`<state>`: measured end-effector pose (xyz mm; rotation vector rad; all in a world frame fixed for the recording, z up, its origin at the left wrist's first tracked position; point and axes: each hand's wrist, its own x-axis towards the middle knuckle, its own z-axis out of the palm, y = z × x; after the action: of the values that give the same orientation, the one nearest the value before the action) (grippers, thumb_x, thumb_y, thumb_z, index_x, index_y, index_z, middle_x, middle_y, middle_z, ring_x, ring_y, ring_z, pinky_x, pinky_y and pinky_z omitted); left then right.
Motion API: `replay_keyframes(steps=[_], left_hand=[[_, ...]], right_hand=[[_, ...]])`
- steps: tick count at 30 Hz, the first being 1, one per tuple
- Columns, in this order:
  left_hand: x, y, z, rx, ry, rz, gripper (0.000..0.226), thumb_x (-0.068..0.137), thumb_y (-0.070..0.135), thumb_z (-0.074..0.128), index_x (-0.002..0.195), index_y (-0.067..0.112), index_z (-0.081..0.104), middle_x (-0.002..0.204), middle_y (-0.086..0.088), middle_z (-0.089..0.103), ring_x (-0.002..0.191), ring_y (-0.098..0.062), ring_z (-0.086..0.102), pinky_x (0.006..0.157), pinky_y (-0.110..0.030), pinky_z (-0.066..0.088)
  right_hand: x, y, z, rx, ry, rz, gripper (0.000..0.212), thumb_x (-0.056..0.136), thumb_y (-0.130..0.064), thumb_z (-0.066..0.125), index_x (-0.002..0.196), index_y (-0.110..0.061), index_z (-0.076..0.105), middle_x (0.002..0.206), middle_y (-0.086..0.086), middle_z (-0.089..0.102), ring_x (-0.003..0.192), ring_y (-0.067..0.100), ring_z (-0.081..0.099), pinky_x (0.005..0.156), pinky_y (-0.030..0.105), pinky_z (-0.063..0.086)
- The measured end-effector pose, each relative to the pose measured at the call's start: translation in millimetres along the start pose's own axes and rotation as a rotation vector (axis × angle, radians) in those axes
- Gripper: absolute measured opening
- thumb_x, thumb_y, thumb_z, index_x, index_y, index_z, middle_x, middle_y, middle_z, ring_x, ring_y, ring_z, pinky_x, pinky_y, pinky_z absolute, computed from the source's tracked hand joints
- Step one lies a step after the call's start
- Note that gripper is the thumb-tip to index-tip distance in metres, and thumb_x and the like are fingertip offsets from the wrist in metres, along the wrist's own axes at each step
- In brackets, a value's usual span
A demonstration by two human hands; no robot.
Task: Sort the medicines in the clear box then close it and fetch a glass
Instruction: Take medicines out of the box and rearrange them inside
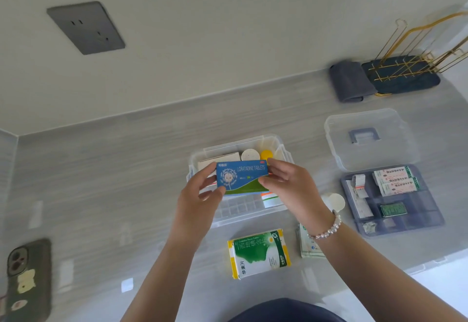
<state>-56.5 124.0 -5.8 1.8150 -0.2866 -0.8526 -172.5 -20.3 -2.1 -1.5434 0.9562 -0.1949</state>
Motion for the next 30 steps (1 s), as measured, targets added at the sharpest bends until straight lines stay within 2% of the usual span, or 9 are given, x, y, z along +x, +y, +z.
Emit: replay_keyframes(steps=[2,4,8,11,15,20,26,27,30], left_hand=[[-10,1,-2,-0.047,0.076,0.071,0.044,0.086,0.002,0.059,0.119,0.031,0.057,0.109,0.013,0.065,0.09,0.022,0.055,0.065,0.001,0.043],[-22,0,-7,-0.085,0.161,0.111,0.043,0.086,0.003,0.06,0.12,0.03,0.058,0.106,0.015,0.065,0.089,0.022,0.056,0.065,0.003,0.041],[-46,-8,-26,-0.148,0.294,0.164,0.042,0.084,0.004,0.063,0.114,0.033,0.062,0.095,0.023,0.069,0.083,0.018,0.061,0.064,0.002,0.041],[-64,-20,-46,-0.176,0.362,0.169,0.044,0.083,0.005,0.064,0.108,0.041,0.061,0.093,0.031,0.069,0.083,0.016,0.062,0.066,0.001,0.042],[-86,-45,-76,-0.199,0.49,0.131,0.042,0.083,0.005,0.065,0.11,0.036,0.063,0.098,0.022,0.07,0.081,0.015,0.063,0.065,0.001,0.043],[-106,-90,-115,-0.189,0.598,0.06,0.037,0.081,0.004,0.067,0.11,0.027,0.065,0.101,0.013,0.069,0.09,0.013,0.062,0.066,0.001,0.044],[-107,-151,-136,-0.104,0.611,-0.088,0.037,0.079,0.009,0.069,0.089,0.043,0.061,0.095,0.016,0.068,0.092,0.003,0.062,0.075,-0.013,0.045],[-105,-160,-135,-0.092,0.608,-0.107,0.036,0.079,0.009,0.069,0.089,0.042,0.061,0.094,0.015,0.068,0.091,0.0,0.063,0.073,-0.013,0.045],[-96,-183,-132,-0.102,0.592,-0.19,0.03,0.08,0.008,0.068,0.097,0.032,0.065,0.098,0.005,0.068,0.092,-0.009,0.064,0.074,-0.015,0.048]], right_hand=[[-10,-6,7,0.045,0.049,-0.053,0.047,0.078,-0.002,0.066,0.076,-0.049,0.069,0.076,-0.027,0.071,0.075,-0.008,0.066,0.072,0.012,0.054],[-21,-12,16,0.071,0.077,-0.092,0.039,0.078,-0.006,0.067,0.093,-0.042,0.069,0.084,-0.021,0.073,0.075,-0.003,0.068,0.07,0.015,0.054],[-40,-18,38,0.077,0.051,-0.157,0.041,0.079,-0.007,0.067,0.092,-0.046,0.064,0.087,-0.022,0.072,0.075,-0.001,0.067,0.072,0.016,0.054],[-52,-20,59,0.075,0.012,-0.175,0.035,0.079,-0.008,0.068,0.105,-0.031,0.068,0.095,-0.017,0.073,0.078,0.0,0.067,0.074,0.014,0.054],[-64,-15,96,0.009,-0.076,-0.176,0.034,0.078,-0.007,0.069,0.11,-0.021,0.068,0.099,-0.01,0.073,0.078,0.0,0.067,0.075,0.013,0.053],[-72,5,152,-0.139,-0.184,-0.176,0.029,0.077,-0.009,0.07,0.104,-0.016,0.068,0.095,-0.008,0.071,0.074,0.0,0.064,0.071,0.01,0.05],[-72,51,205,-0.271,-0.239,-0.044,0.024,0.074,-0.01,0.072,0.096,-0.015,0.066,0.083,-0.008,0.065,0.068,-0.002,0.059,0.062,0.004,0.044],[-70,59,210,-0.293,-0.245,-0.014,0.025,0.073,-0.01,0.073,0.096,-0.013,0.065,0.083,-0.006,0.065,0.07,0.002,0.061,0.064,0.006,0.045],[-67,79,217,-0.36,-0.268,0.093,0.027,0.073,-0.01,0.073,0.098,-0.01,0.063,0.094,0.006,0.071,0.084,0.019,0.067,0.08,0.03,0.054]])
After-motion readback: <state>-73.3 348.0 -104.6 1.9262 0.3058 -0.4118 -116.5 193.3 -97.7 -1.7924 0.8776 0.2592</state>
